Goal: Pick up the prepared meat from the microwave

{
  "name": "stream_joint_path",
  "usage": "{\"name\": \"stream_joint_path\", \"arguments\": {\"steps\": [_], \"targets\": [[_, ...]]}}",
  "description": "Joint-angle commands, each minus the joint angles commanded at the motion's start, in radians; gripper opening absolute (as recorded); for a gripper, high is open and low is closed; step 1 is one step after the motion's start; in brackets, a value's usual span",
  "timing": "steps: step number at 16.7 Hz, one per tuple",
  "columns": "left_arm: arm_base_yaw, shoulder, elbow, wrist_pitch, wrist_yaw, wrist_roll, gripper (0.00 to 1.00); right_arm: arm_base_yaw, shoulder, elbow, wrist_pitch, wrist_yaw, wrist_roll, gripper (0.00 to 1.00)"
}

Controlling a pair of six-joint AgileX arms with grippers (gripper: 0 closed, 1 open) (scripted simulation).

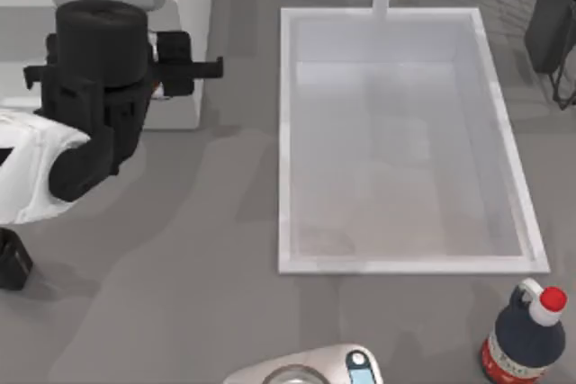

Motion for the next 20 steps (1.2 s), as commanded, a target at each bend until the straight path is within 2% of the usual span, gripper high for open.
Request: {"name": "stream_joint_path", "arguments": {"steps": [1, 5, 14, 20], "targets": [[0.032, 0.025, -0.012, 0.012, -0.017, 0.002, 0.00, 0.000, 0.000, 0.000, 0.000, 0.000, 0.000, 1.00], [0.026, 0.093, -0.027, 0.084, -0.016, 0.001, 0.00, 0.000, 0.000, 0.000, 0.000, 0.000, 0.000, 1.00], [0.002, 0.449, -0.144, 0.601, 0.003, 0.000, 0.00, 0.000, 0.000, 0.000, 0.000, 0.000, 0.000, 1.00], [0.000, 0.491, -0.163, 0.654, 0.008, 0.001, 0.00, 0.000, 0.000, 0.000, 0.000, 0.000, 0.000, 1.00]]}}
